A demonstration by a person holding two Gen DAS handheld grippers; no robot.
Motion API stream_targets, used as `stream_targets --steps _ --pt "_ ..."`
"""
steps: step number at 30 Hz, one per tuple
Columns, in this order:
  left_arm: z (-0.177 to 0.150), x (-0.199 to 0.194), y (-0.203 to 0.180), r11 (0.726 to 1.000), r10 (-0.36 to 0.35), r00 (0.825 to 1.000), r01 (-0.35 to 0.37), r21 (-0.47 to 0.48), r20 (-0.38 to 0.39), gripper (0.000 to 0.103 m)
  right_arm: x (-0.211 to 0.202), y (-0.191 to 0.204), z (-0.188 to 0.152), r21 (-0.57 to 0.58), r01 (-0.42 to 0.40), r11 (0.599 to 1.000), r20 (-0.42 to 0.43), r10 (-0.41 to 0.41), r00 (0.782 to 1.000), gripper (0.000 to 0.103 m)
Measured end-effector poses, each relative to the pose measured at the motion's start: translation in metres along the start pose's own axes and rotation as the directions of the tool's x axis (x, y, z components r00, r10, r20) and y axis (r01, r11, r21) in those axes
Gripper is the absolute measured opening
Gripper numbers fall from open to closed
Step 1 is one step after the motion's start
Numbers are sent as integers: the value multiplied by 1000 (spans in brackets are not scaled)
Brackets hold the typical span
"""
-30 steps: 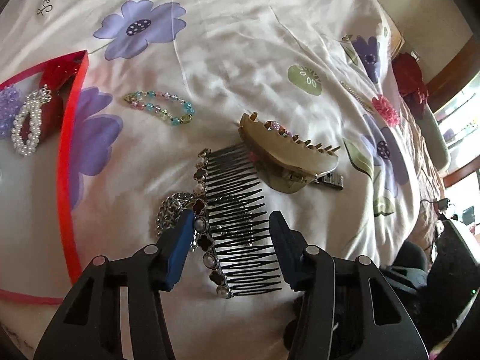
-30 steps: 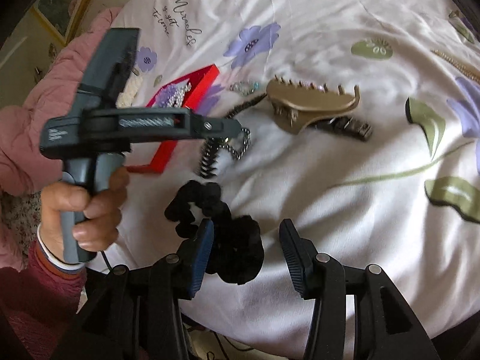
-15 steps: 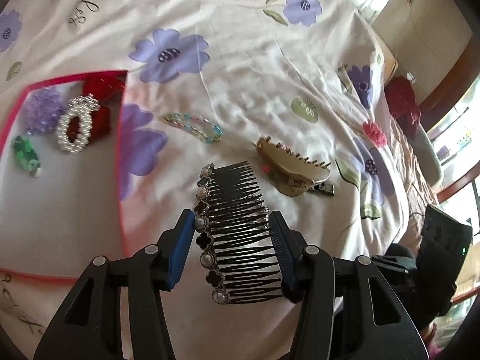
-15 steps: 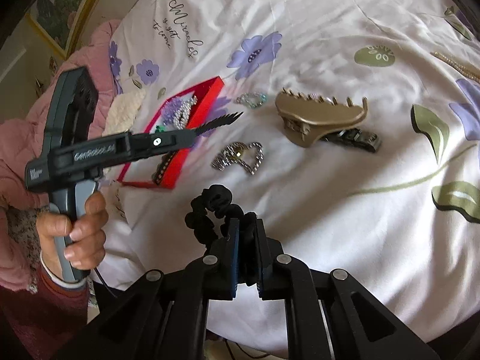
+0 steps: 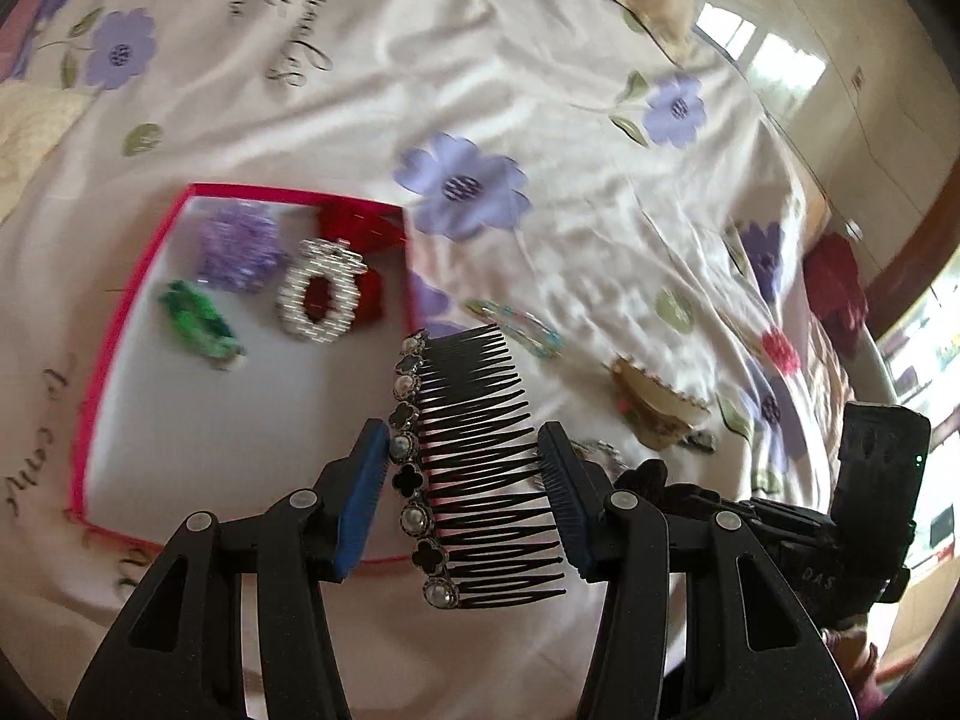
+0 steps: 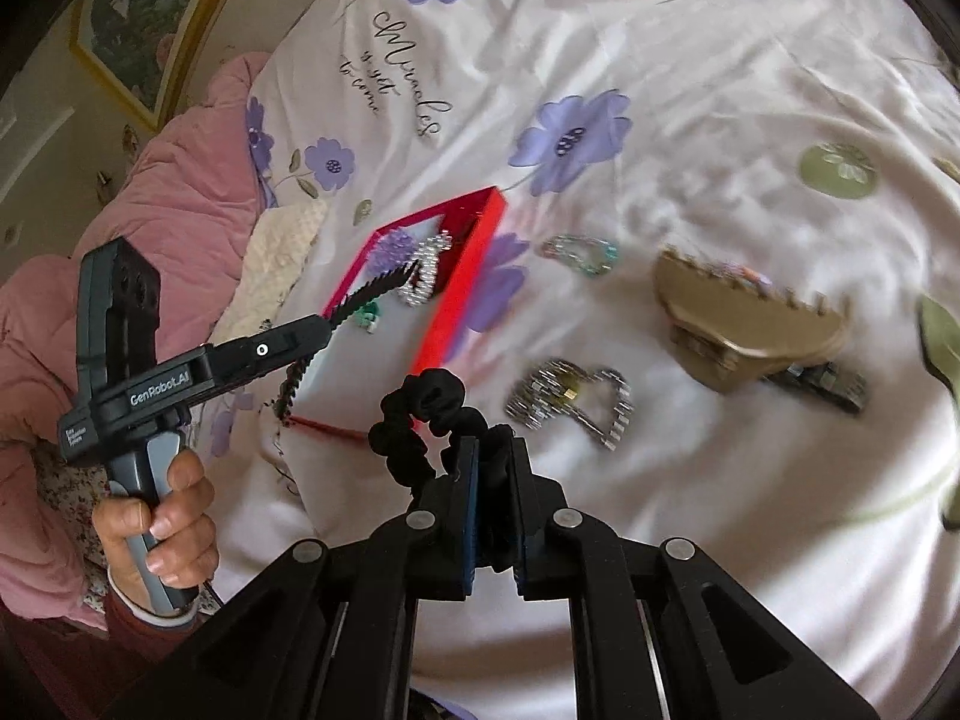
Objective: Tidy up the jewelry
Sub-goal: 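Carry comb and scrunchie into the box, opening the left tool while the right lowers the scrunchie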
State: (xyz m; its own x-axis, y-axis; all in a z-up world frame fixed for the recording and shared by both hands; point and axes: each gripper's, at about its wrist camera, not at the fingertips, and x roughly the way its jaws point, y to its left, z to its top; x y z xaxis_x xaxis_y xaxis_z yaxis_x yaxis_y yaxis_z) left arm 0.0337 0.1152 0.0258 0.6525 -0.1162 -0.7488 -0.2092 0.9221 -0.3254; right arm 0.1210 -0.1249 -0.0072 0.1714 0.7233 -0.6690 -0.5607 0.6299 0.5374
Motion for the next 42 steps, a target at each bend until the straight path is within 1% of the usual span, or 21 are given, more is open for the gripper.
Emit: stream_targets --steps 7,15,22,26,31,40,42 --pt "5 -14 41 997 52 997 -50 -58 49 50 32 26 22 -35 -32 999 -9 31 999 8" --pt "14 -12 84 988 101 993 -92 -126 67 50 72 55 50 -59 -58 997 -15 57 998 8" --pt "30 1 102 981 161 984 -151 -119 80 50 113 66 75 -54 -50 997 -34 48 998 8" --pt "38 16 112 980 176 982 -169 -107 64 50 140 67 89 -52 -32 998 -57 29 998 8" --pt "39 34 121 977 193 981 -190 -98 29 50 167 65 97 -61 2 998 -83 -7 997 8" --pt "35 58 133 971 212 977 -213 -105 -25 50 194 58 100 -73 37 997 -122 -46 991 8" --pt "34 62 134 971 212 976 -216 -105 -43 50 196 57 100 -74 40 996 -124 -49 991 10"
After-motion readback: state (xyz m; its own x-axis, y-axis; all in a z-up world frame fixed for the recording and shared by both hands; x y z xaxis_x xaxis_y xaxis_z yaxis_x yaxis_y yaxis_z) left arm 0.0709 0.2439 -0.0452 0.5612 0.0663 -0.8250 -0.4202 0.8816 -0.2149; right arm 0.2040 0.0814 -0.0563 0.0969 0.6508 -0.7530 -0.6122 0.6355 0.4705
